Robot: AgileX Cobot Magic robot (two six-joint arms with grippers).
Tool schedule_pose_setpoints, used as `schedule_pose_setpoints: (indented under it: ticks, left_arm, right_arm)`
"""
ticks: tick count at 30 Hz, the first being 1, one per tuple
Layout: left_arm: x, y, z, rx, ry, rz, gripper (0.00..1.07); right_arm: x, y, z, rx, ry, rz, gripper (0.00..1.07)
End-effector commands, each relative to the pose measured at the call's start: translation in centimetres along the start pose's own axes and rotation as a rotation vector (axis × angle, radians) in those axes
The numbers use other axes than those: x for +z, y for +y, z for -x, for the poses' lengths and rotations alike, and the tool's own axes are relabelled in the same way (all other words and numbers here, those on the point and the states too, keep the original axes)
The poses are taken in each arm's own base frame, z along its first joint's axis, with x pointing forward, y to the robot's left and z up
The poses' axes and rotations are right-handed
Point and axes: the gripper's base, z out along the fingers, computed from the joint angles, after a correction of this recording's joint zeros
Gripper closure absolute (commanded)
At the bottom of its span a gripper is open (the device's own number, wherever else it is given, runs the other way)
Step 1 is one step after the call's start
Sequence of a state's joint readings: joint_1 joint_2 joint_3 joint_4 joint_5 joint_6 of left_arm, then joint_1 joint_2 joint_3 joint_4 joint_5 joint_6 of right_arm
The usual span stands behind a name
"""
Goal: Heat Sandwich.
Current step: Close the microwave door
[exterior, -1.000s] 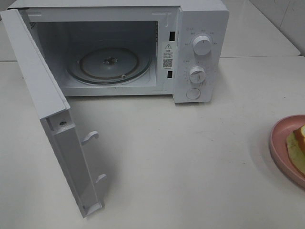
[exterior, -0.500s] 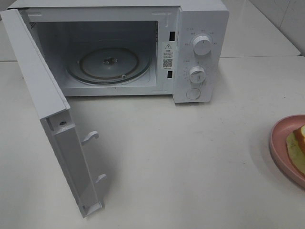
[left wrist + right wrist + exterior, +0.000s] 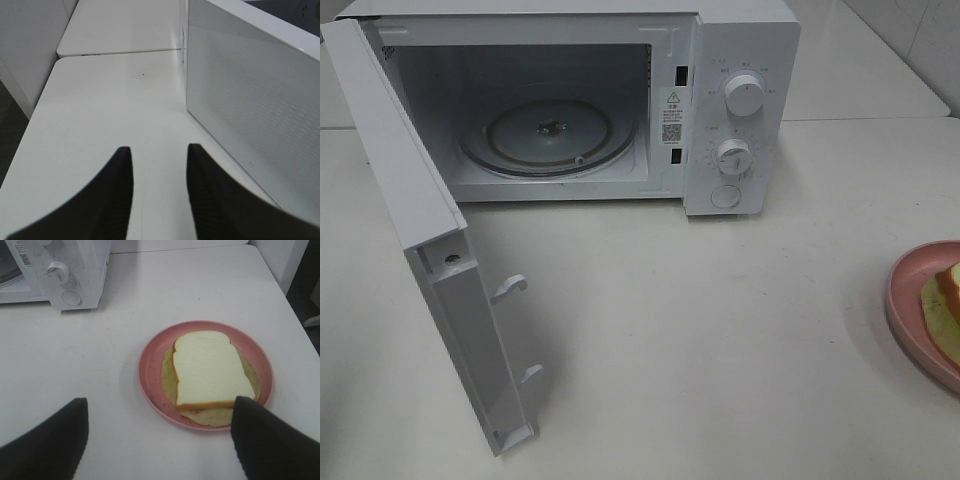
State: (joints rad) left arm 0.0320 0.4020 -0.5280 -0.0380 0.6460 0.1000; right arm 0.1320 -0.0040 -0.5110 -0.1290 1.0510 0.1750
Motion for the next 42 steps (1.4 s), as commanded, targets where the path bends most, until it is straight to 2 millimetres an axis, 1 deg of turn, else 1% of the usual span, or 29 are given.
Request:
schedule_pose_setpoints:
  ticks: [1,2,3,4,5,6,7,8,11,13,14,17,18,21,22,26,27,28,31,32,36,38,40,41,42]
  left_arm:
    - [1.8,0.1,0.7,-0.01,0.012,0.005,1.04]
    - [2.3,0.2,0.8,-0.009,0.021,0.005,1.07]
    - [2.3,0.2,0.8,-0.009,0.021,0.005,1.07]
    - [2.9,0.2,0.8,-0.004,0.022,0.007,1.07]
    - [4.1,0.2,0.6,-0.005,0.004,0.011,1.07]
    - [4.7,0.3,0.5,-0.006,-0.013,0.013,1.07]
    - [5.2,0.3,0.2,-0.01,-0.025,0.014,1.07]
    - [5.2,0.3,0.2,-0.01,-0.025,0.014,1.07]
    - [6.9,0.3,-0.8,-0.014,-0.109,0.028,1.07]
    - [7.2,0.3,-1.0,-0.014,-0.126,0.03,1.07]
    - [7.8,0.3,-1.5,-0.014,-0.164,0.037,1.07]
    - [8.6,0.3,-2.3,-0.013,-0.197,0.044,1.07]
    - [8.6,0.3,-2.3,-0.013,-0.197,0.044,1.07]
    - [9.7,0.4,-3.1,-0.012,-0.237,0.053,1.07]
    - [9.7,0.4,-3.1,-0.012,-0.237,0.053,1.07]
    - [11.3,0.4,-3.5,0.002,-0.227,0.053,1.07]
    - [11.3,0.4,-3.5,0.002,-0.227,0.053,1.07]
    - [11.9,0.3,-3.6,0.03,-0.233,0.043,1.07]
    - [12.9,-0.1,-3.5,0.073,-0.265,0.011,1.07]
    - [12.9,-0.1,-3.5,0.073,-0.265,0.011,1.07]
    - [14.6,-0.9,-3.9,0.053,-0.279,-0.084,1.07]
    - [14.9,-1.1,-3.9,0.049,-0.273,-0.101,1.07]
    - [15.6,-1.6,-3.8,0.055,-0.267,-0.136,1.07]
    - [16.3,-2.3,-3.7,0.078,-0.255,-0.176,1.07]
    - [16.3,-2.3,-3.7,0.078,-0.255,-0.176,1.07]
  right_arm:
    - [-0.3,0.0,-0.2,-0.003,-0.035,0.0,0.31]
    - [-0.3,0.0,-0.2,-0.003,-0.035,0.0,0.31]
    - [-0.3,0.0,-0.2,-0.003,-0.035,0.0,0.31]
    - [-0.3,0.0,-0.2,-0.003,-0.035,0.0,0.31]
    - [-0.3,0.0,-0.2,-0.003,-0.035,0.0,0.31]
    - [-0.3,0.0,-0.2,-0.003,-0.035,0.0,0.31]
    - [-0.3,0.0,-0.2,-0.003,-0.035,0.0,0.31]
    - [-0.3,0.0,-0.2,-0.003,-0.035,0.0,0.31]
    - [-0.3,0.0,-0.2,-0.003,-0.035,0.0,0.31]
    - [-0.3,0.0,-0.2,-0.003,-0.035,0.0,0.31]
    - [-0.3,0.0,-0.2,-0.003,-0.035,0.0,0.31]
    - [-0.3,0.0,-0.2,-0.003,-0.035,0.0,0.31]
    - [-0.3,0.0,-0.2,-0.003,-0.035,0.0,0.31]
    - [-0.3,0.0,-0.2,-0.003,-0.035,0.0,0.31]
    - [-0.3,0.0,-0.2,-0.003,-0.035,0.0,0.31]
    - [-0.3,0.0,-0.2,-0.003,-0.035,0.0,0.31]
    - [-0.3,0.0,-0.2,-0.003,-0.035,0.0,0.31]
    - [-0.3,0.0,-0.2,-0.003,-0.035,0.0,0.31]
    - [-0.3,0.0,-0.2,-0.003,-0.035,0.0,0.31]
    - [-0.3,0.0,-0.2,-0.003,-0.035,0.0,0.31]
    - [-0.3,0.0,-0.2,-0.003,-0.035,0.0,0.31]
    - [-0.3,0.0,-0.2,-0.003,-0.035,0.0,0.31]
    - [-0.3,0.0,-0.2,-0.003,-0.035,0.0,0.31]
    - [-0.3,0.0,-0.2,-0.003,-0.035,0.0,0.31]
    - [-0.3,0.0,-0.2,-0.003,-0.035,0.0,0.31]
